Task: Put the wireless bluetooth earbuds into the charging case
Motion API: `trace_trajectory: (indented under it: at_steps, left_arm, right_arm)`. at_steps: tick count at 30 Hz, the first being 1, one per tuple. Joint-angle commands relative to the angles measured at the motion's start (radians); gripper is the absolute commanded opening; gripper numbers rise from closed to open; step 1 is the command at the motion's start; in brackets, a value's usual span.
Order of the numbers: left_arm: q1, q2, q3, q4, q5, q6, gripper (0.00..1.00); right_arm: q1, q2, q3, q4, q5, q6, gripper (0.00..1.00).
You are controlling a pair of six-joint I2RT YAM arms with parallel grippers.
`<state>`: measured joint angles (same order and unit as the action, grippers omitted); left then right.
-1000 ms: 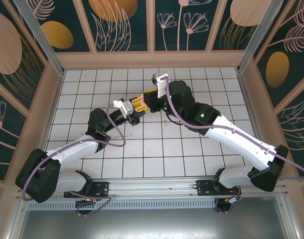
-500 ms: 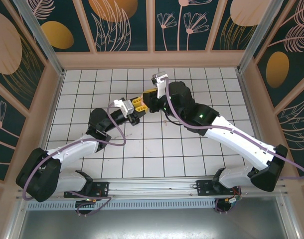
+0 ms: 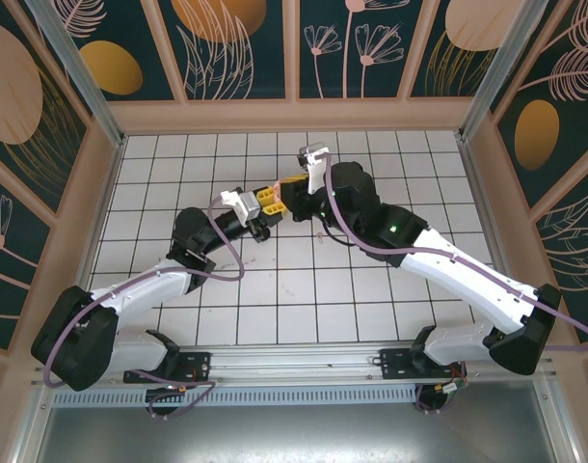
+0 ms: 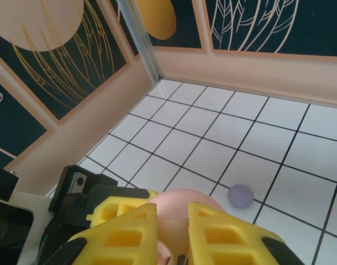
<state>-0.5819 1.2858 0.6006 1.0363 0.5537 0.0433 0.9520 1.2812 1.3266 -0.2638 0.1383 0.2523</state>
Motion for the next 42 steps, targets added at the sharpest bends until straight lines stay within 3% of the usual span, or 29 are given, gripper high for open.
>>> trace_trajectory:
  at_steps: [1,19,35,40,42]
  left_arm:
    - [-0.006,0.001,0.033,0.050,0.013,-0.021,0.00]
    - [-0.007,-0.008,0.030,0.049,0.036,-0.027,0.00]
    - [-0.006,-0.008,0.053,0.046,0.032,-0.040,0.00]
    - [-0.007,0.000,0.055,0.051,0.023,-0.054,0.00]
    - [-0.006,0.007,0.054,0.055,0.022,-0.066,0.00]
  right_arm:
    - [0.006,-0.002,0.004,0.007,0.005,0.006,0.17]
    - [0.004,0.048,0.005,0.020,-0.009,-0.002,0.15]
    - [0.005,-0.002,-0.116,0.028,-0.107,-0.142,0.15]
    - [0.006,0.023,-0.089,0.010,-0.116,-0.132,0.19]
    - [0.005,0.029,-0.061,0.001,-0.084,-0.112,0.29]
